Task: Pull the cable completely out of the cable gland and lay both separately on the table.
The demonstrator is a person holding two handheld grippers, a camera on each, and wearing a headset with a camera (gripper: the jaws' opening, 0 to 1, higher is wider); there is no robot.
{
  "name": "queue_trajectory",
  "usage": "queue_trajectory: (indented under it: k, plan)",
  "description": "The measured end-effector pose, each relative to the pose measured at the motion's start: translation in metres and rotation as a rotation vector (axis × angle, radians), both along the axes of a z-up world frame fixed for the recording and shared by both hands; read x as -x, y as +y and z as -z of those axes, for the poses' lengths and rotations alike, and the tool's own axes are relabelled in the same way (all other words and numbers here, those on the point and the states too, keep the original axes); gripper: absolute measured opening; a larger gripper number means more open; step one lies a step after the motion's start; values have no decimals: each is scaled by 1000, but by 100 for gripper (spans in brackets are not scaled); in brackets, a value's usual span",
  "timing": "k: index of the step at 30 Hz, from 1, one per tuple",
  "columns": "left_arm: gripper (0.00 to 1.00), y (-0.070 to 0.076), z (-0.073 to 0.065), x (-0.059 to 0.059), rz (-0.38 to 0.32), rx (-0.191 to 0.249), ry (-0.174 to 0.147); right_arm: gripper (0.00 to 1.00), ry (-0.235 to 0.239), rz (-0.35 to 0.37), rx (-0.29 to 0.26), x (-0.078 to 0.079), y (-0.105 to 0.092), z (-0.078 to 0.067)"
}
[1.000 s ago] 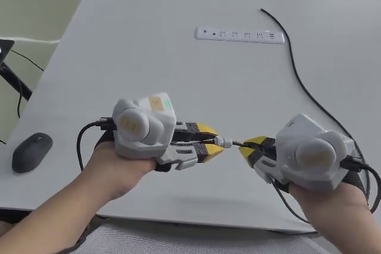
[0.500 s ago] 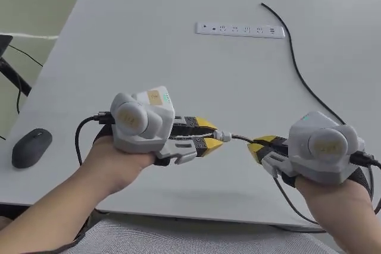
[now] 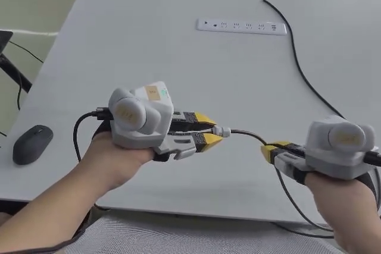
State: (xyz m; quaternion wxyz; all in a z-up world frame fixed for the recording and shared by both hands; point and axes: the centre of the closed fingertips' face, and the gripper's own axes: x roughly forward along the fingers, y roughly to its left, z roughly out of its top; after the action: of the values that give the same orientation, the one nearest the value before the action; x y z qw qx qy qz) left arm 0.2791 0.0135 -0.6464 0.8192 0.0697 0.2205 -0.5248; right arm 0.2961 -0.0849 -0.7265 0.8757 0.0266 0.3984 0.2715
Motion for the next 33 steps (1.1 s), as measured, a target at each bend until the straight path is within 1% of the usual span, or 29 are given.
queue_trajectory:
  k: [1, 3, 5, 8, 10, 11, 16, 21, 23, 25, 27, 28, 29, 33]
  plan:
    - [15, 0, 0, 0, 0, -1, 1, 1, 9, 9, 4, 0, -3, 4]
    - [15, 0, -1, 1, 1, 1, 0, 1, 54, 65, -40, 3, -6, 9]
    - [15, 1, -1, 2, 0, 0, 0, 1, 76, 88, -49, 4, -12, 15]
    - [15, 1, 0, 3, 2, -4, 0, 1, 108, 128, -87, 6, -16, 20]
    - [15, 0, 0, 4, 3, -3, 2, 2, 122, 143, -109, 6, -16, 21]
    - [15, 0, 0, 4, 4, -4, 0, 2, 128, 146, -110, 7, -17, 22]
    - [15, -2, 0, 4, 4, 0, 1, 2, 125, 148, -113, 7, -15, 20]
    - [15, -1, -2, 2, 6, -1, -2, 3, 115, 116, -96, 9, -14, 19]
    - [15, -1, -2, 1, 6, -2, -3, 3, 84, 85, -63, 7, -15, 18]
    - [15, -1, -3, 0, 6, 0, -3, 3, 81, 65, -49, 8, -14, 18]
    - [15, 0, -4, 0, 5, 3, -2, 3, 66, 29, -19, 10, -13, 17]
    - [15, 0, -4, -1, 4, 4, -1, 3, 52, 13, 1, 10, -13, 16]
    - [15, 0, -4, -1, 3, 5, -1, 3, 26, -22, 31, 9, -13, 15]
    - [15, 1, -4, -1, 1, 4, 0, 10, -20, -87, 75, 12, -8, 7]
